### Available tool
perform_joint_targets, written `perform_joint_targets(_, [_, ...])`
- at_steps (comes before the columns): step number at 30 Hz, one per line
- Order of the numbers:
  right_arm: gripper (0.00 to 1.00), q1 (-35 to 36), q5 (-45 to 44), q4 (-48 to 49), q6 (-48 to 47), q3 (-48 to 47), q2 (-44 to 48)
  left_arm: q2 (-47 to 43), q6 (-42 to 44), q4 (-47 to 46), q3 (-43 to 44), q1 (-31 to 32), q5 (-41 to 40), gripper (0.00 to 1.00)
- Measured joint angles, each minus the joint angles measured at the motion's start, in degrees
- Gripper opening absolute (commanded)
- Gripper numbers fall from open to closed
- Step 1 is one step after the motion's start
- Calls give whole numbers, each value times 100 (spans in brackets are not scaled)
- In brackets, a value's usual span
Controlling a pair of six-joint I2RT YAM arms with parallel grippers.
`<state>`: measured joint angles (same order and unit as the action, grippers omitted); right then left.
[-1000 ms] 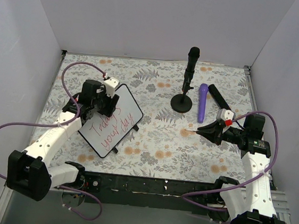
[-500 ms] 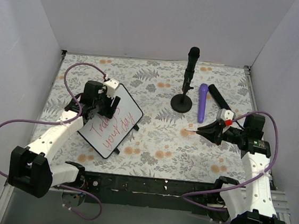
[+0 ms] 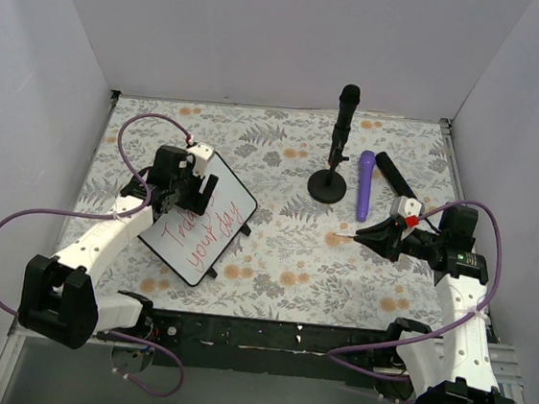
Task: Write a sentence on the whiteboard
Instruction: Place the whiteboard on the whiteboard stand.
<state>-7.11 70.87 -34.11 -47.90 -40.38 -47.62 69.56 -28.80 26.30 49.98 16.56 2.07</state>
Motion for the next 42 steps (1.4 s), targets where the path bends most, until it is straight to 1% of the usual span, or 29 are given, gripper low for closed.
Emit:
perform_joint_targets(18, [1,0,0,0,0,0,0,61,-151,17,0,-37,-192,79])
perform_joint_targets(25, [1,0,0,0,0,0,0,17,-173,22,0,-85,-356,82])
perform_joint_targets(34, [1,0,-2,0,0,0,0,-57,-221,22,0,-103,-426,84])
perform_joint_targets(42, [1,0,-2,0,-2,0,0,-223,-365,28,11,-140,-442,87])
